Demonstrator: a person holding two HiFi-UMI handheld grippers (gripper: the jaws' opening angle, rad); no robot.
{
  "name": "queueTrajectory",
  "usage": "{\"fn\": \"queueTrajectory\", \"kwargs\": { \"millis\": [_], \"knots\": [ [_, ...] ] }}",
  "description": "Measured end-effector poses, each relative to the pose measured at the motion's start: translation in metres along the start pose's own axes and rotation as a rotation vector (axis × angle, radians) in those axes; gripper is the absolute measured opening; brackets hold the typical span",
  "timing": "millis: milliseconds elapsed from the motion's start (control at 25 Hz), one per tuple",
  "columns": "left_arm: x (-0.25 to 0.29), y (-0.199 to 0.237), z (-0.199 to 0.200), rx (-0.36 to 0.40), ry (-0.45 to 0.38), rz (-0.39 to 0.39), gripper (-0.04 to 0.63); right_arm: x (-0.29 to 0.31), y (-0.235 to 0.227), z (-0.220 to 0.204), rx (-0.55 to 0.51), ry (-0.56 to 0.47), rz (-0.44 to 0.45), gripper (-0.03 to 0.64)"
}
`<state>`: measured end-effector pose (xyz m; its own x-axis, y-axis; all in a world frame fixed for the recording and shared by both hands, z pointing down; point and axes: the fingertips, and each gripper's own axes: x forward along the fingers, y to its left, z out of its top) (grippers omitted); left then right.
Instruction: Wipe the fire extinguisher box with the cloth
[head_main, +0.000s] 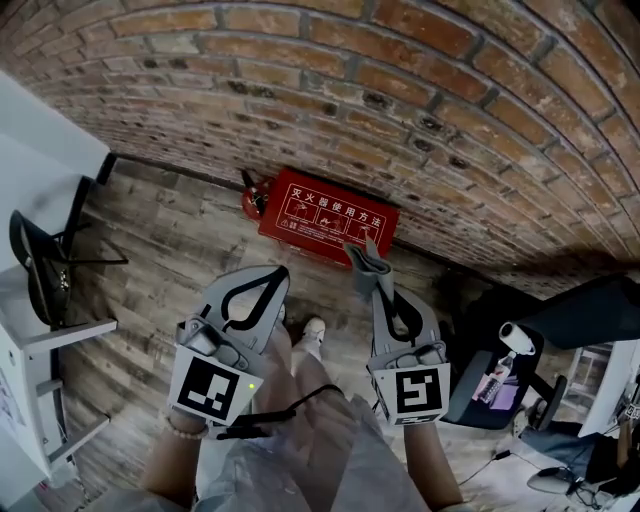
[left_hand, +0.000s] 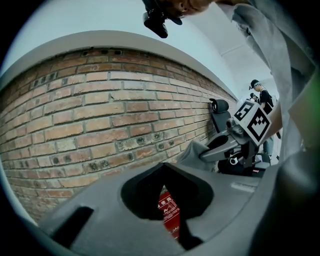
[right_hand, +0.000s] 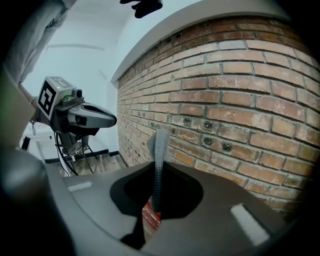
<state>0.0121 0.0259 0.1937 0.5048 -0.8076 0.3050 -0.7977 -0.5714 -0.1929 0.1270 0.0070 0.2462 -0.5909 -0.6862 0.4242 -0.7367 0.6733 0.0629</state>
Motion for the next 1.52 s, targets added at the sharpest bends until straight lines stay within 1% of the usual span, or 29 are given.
{"fn": "queueTrajectory", "kwargs": {
  "millis": [200, 520, 680, 840, 1040, 1240, 1520],
  "knots": [
    [0.009, 0.017, -0.027, -0.014, 0.027, -0.004, -0.006, 0.037, 0.002, -0.012, -0.003, 0.033, 0.026, 0.018],
    [0.021, 0.046, -0.067, -0.018, 0.044, -0.002, -0.006, 0.100, 0.015, -0.020, -0.044, 0.045, 0.074, 0.018],
    [0.023, 0.062, -0.089, -0.027, 0.053, 0.021, -0.006, 0.130, 0.022, -0.030, -0.061, 0.058, 0.092, 0.018],
    [0.026, 0.077, -0.112, -0.061, 0.060, 0.049, -0.006, 0.160, 0.033, -0.043, -0.077, 0.076, 0.118, 0.018],
    [0.033, 0.085, -0.136, -0.087, 0.062, 0.055, -0.006, 0.196, 0.044, -0.054, -0.068, 0.086, 0.142, 0.018],
    [0.040, 0.091, -0.157, -0.082, 0.080, 0.051, -0.005, 0.232, 0.055, -0.064, -0.096, 0.102, 0.175, 0.018],
    [0.042, 0.101, -0.179, -0.116, 0.086, 0.065, -0.005, 0.276, 0.074, -0.076, -0.092, 0.124, 0.210, 0.018]
  ]
}}
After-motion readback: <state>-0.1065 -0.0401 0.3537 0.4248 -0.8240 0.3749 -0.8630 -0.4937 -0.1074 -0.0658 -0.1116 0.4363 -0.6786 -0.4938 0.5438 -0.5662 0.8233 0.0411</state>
